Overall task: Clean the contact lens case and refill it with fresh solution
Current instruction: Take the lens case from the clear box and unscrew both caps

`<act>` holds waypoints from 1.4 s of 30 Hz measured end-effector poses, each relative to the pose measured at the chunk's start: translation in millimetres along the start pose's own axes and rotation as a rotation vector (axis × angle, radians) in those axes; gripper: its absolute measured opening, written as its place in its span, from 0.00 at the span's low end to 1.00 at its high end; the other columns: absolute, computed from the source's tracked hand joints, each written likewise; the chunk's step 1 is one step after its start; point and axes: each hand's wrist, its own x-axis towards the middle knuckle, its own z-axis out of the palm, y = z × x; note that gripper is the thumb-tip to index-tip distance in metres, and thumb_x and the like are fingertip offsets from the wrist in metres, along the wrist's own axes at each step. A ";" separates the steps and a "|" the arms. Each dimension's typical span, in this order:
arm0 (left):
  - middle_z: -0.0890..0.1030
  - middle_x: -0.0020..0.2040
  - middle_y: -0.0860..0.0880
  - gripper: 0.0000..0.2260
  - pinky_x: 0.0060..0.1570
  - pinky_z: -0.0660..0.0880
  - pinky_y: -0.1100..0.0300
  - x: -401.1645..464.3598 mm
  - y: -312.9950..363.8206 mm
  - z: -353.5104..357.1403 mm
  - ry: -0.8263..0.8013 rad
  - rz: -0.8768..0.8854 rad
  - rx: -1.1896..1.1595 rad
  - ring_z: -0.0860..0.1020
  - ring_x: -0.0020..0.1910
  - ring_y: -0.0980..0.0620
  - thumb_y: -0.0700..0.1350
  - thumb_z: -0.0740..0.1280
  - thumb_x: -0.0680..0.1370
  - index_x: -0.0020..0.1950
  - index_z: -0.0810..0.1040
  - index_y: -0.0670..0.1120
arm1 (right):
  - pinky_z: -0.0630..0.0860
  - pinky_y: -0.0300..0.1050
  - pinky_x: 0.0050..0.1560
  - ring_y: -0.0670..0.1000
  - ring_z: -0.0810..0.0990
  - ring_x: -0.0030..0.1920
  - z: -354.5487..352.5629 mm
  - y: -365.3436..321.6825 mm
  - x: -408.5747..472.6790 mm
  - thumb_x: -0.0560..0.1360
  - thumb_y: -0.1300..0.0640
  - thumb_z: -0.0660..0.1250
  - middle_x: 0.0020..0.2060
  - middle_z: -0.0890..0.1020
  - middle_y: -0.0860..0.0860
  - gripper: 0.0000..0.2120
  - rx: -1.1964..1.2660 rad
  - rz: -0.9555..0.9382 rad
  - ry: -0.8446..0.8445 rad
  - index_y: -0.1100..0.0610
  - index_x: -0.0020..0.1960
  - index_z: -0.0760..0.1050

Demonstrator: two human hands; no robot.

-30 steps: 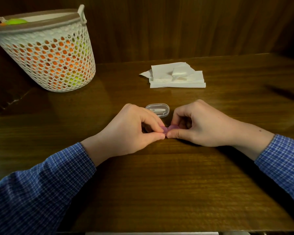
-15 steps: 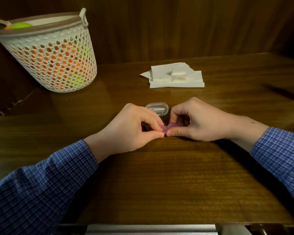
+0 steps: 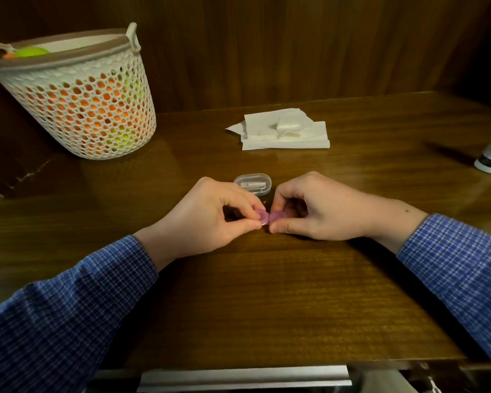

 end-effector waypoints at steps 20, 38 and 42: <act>0.86 0.49 0.55 0.04 0.49 0.82 0.61 2.4 -6.3 -0.1 -0.025 0.005 -0.035 0.84 0.50 0.57 0.44 0.77 0.75 0.48 0.88 0.47 | 0.80 0.39 0.43 0.45 0.82 0.42 0.1 3.8 -4.9 0.72 0.55 0.78 0.49 0.85 0.43 0.23 0.228 0.047 0.077 0.48 0.64 0.75; 0.86 0.48 0.56 0.04 0.49 0.81 0.64 2.6 -9.9 1.1 -0.025 -0.021 -0.061 0.84 0.51 0.58 0.46 0.77 0.75 0.48 0.88 0.48 | 0.80 0.38 0.42 0.45 0.82 0.42 -1.3 3.2 -3.6 0.70 0.52 0.80 0.47 0.84 0.45 0.21 0.223 0.114 0.098 0.47 0.60 0.77; 0.86 0.48 0.56 0.04 0.48 0.82 0.62 3.1 -9.9 1.3 -0.022 -0.024 -0.068 0.84 0.50 0.57 0.46 0.77 0.75 0.49 0.88 0.48 | 0.80 0.37 0.42 0.44 0.82 0.41 1.1 4.4 -2.7 0.69 0.52 0.81 0.44 0.85 0.44 0.20 0.245 0.132 0.132 0.47 0.57 0.78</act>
